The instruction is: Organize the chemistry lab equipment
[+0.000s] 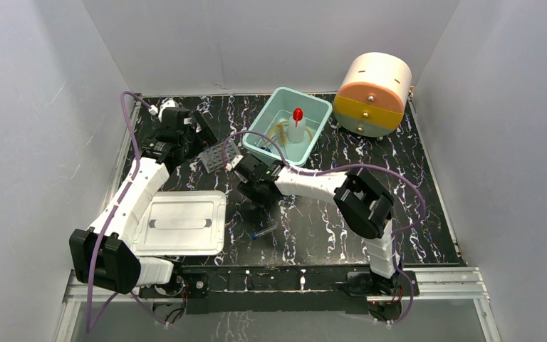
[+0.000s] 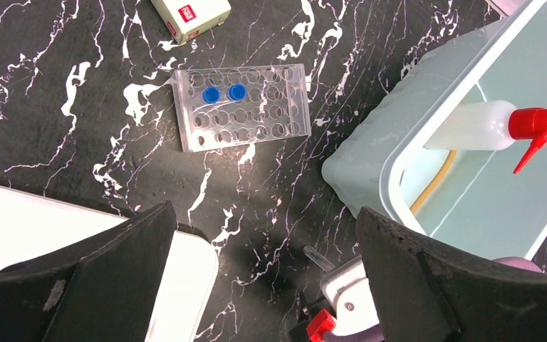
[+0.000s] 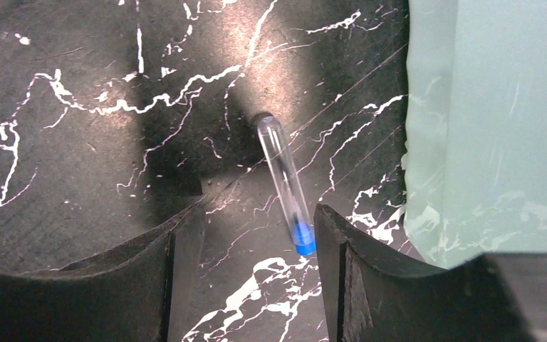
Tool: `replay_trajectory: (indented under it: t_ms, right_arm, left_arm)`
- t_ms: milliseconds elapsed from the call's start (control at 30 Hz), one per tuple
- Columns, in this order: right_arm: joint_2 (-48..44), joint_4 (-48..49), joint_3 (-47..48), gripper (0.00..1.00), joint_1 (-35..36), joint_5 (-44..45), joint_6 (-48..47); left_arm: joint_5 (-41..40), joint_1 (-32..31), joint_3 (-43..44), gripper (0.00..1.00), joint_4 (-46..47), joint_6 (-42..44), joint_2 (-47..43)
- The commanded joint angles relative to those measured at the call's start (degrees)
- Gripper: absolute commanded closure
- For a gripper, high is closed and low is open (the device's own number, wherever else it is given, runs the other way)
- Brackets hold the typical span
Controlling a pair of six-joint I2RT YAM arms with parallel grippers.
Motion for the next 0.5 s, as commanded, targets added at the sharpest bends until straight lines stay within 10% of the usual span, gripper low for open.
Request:
replay_trajectory:
  t_ms: [0, 467]
  right_arm:
    - [0.57, -0.11, 2.87, 0.33, -0.92, 2.19, -0.3]
    - [0.57, 0.28, 1.85, 0.33, -3.83, -10.99, -3.39]
  left_arm:
    - [1.28, 0.37, 0.68, 0.02, 0.32, 0.79, -1.29]
    - [2.52, 0.38, -0.15, 0.02, 1.12, 1.17, -1.37]
